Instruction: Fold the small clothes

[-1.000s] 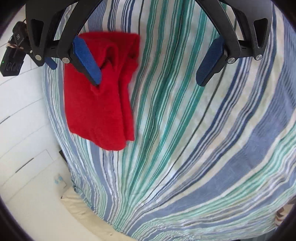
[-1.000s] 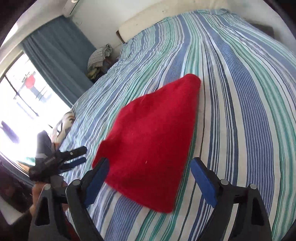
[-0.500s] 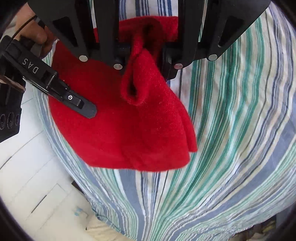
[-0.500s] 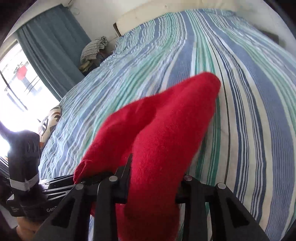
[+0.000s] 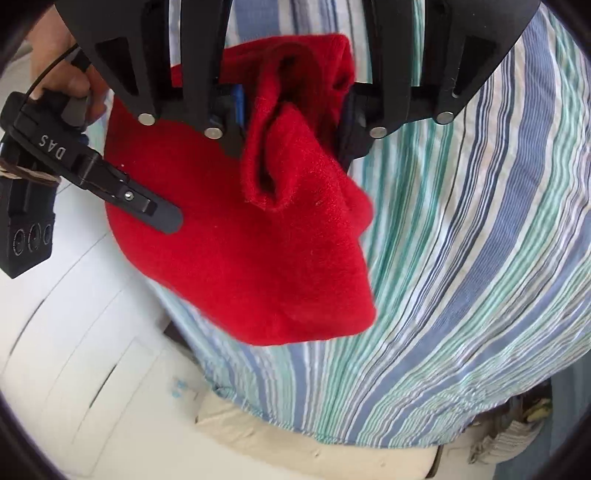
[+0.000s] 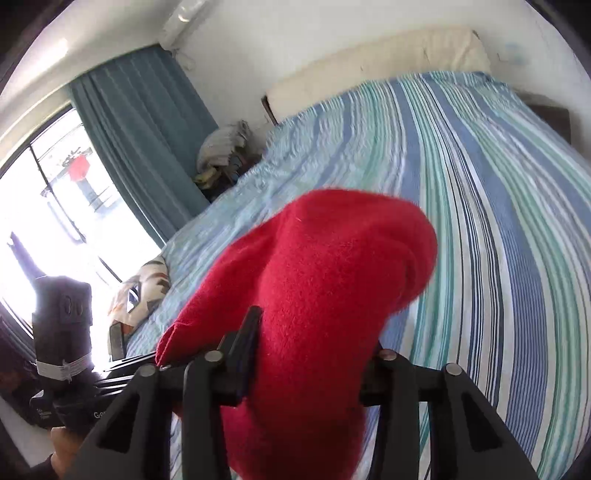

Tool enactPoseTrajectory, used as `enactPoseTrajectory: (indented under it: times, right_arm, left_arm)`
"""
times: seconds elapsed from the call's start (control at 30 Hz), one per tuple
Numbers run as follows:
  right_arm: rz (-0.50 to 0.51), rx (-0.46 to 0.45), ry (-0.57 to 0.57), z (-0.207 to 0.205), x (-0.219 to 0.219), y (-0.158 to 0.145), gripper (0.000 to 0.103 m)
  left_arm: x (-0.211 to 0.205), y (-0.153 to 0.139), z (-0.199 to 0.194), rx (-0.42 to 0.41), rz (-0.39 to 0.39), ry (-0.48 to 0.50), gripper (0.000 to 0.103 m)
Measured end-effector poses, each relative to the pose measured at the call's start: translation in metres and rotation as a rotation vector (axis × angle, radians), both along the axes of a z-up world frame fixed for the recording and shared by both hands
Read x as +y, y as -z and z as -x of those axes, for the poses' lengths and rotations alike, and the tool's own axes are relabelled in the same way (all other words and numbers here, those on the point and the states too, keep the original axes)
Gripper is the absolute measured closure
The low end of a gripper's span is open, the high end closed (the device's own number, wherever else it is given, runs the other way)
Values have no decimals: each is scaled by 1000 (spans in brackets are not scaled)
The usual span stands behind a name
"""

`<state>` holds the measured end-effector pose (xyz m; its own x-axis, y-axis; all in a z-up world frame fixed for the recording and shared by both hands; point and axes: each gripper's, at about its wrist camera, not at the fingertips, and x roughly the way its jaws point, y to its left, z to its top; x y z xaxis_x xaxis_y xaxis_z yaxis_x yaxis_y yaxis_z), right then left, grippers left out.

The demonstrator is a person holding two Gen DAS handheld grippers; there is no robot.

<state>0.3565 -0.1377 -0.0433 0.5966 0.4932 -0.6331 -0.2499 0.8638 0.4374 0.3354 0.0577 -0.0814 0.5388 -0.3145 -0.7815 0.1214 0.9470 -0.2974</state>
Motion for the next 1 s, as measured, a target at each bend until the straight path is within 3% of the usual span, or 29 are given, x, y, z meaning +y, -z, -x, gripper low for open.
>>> enactPoseTrajectory:
  times: [0.07, 0.13, 0.2, 0.23, 0.33, 0.4, 0.6, 0.73, 0.87, 1.0]
  right_arm:
    - [74, 146, 43, 14, -11, 52, 36]
    - [126, 197, 57, 48, -25, 84, 35]
    - [162, 209, 58, 87, -38, 98, 30]
    - [184, 208, 59, 104, -46, 101, 27]
    - [239, 182, 66, 154, -57, 90, 18]
    - [300, 153, 84, 181, -59, 73, 9]
    - [437, 24, 100, 236, -46, -3, 0]
    - [486, 7, 97, 266, -28, -34, 0]
    - [471, 26, 83, 292, -17, -40, 0]
    - [444, 53, 66, 319, -11, -45, 0]
  left_arm:
    - [6, 42, 21, 84, -95, -27, 57]
    - [13, 65, 60, 101, -152, -29, 56]
    - [18, 71, 100, 76, -210, -34, 45]
    - [17, 69, 122, 52, -251, -40, 33]
    - [9, 49, 175, -55, -387, -62, 4]
    - [2, 30, 196, -119, -432, -64, 3]
    - [-6, -31, 228, -173, -481, -135, 2]
    - [-3, -51, 242, -103, -407, -166, 2]
    - [-13, -59, 268, -20, -404, -163, 2]
    - [-11, -62, 292, 6, -389, -161, 2]
